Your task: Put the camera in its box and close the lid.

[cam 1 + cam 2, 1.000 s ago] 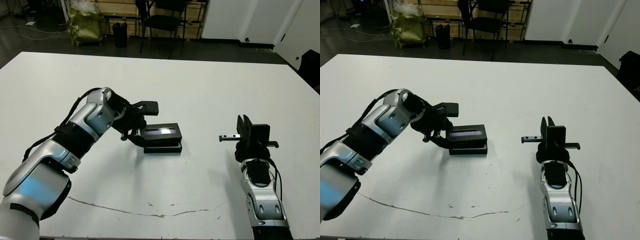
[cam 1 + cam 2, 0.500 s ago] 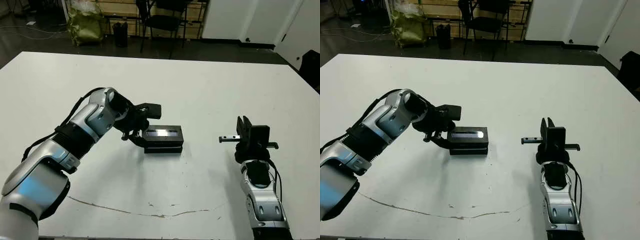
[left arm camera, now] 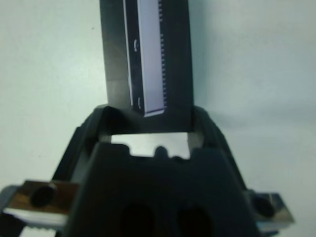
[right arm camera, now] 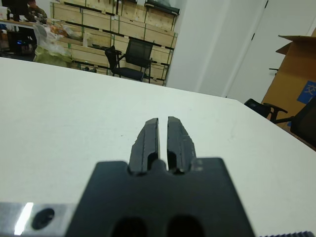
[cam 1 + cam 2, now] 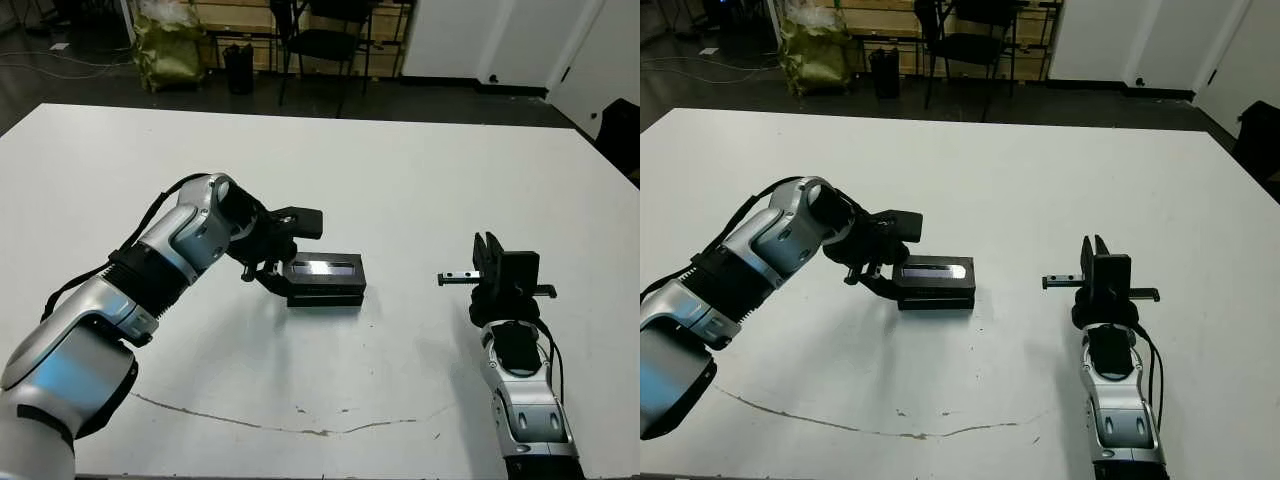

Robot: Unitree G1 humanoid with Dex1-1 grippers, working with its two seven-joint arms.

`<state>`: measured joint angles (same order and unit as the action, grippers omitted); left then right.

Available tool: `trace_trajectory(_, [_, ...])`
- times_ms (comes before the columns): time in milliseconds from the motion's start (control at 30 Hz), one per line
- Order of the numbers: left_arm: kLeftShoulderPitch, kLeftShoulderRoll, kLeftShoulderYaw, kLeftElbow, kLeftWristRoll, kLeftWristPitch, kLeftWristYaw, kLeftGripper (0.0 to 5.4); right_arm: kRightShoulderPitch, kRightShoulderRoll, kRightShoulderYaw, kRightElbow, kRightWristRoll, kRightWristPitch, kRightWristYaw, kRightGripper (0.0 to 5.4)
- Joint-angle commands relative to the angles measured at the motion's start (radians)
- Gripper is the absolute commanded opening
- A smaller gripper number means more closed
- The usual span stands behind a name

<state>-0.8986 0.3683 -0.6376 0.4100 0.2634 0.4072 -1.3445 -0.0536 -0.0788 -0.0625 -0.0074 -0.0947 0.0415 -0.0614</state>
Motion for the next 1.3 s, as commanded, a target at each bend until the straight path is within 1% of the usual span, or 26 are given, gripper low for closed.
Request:
trace_trajectory(33, [0.026,0.006,-0.031,0.004,-0.001,0.018,-0.047,2.53,0.012,-0.001,-0.006,0.017,0.009,0.005,0.002,0.0])
trace_trajectory(233, [0.025,-0.001,-0.042,0.014,-0.002,0.033,-0.045,2.53,0.011,-0.006,-0.001,0.026,-0.004,-0.006,-0.003,0.0])
trace_trajectory(300, [0.037,-0.005,-0.037,0.017,-0.008,0.023,-0.032,2.53,0.014,-0.001,0.001,0.012,-0.007,0.012,-0.007,0.0])
trace_trajectory(367, [0.05,-0.007,-0.033,0.021,-0.012,-0.01,-0.021,2.53,0.016,0.001,0.004,-0.007,-0.016,0.041,-0.013,0.0])
trace_trajectory(467, [0.057,-0.012,-0.035,0.017,-0.004,0.003,-0.014,2.53,0.019,0.004,0.005,-0.026,-0.019,0.069,-0.017,0.0])
trace_trajectory(533, [0.056,-0.015,-0.039,0.017,0.0,0.003,-0.014,2.53,0.02,0.002,0.004,-0.018,-0.015,0.05,-0.014,0.0])
trace_trajectory(567, [0.056,-0.016,-0.039,0.018,-0.001,-0.001,-0.013,2.53,0.018,0.0,0.002,-0.001,-0.008,0.024,-0.009,0.0])
trace_trajectory(633, [0.061,-0.015,-0.038,0.015,-0.001,-0.032,-0.005,2.53,0.016,-0.002,0.0,0.011,-0.001,0.01,-0.004,0.0])
trace_trajectory(733, [0.065,-0.019,-0.036,0.018,-0.002,-0.032,0.0,2.53,0.015,-0.002,0.004,-0.002,-0.01,0.034,-0.012,0.0])
trace_trajectory(800, [0.066,-0.021,-0.037,0.017,0.001,-0.028,0.004,2.53,0.015,0.003,0.005,-0.025,-0.012,0.073,-0.015,0.0])
trace_trajectory(867, [0.064,-0.025,-0.038,0.017,0.002,-0.01,0.003,2.53,0.016,0.0,0.003,-0.012,-0.005,0.045,-0.01,0.0])
trace_trajectory(967, [0.065,-0.026,-0.042,0.011,0.007,-0.019,0.007,2.53,0.012,-0.006,-0.001,0.02,0.002,0.006,-0.004,0.0])
trace_trajectory(1200, [0.063,-0.033,-0.046,0.0,0.001,0.024,-0.005,2.53,0.011,-0.005,0.001,0.005,0.0,0.028,-0.006,0.0])
trace_trajectory(1300, [0.06,-0.031,-0.054,0.002,0.002,0.001,-0.012,2.53,0.012,-0.005,0.003,-0.002,-0.005,0.04,-0.009,0.0])
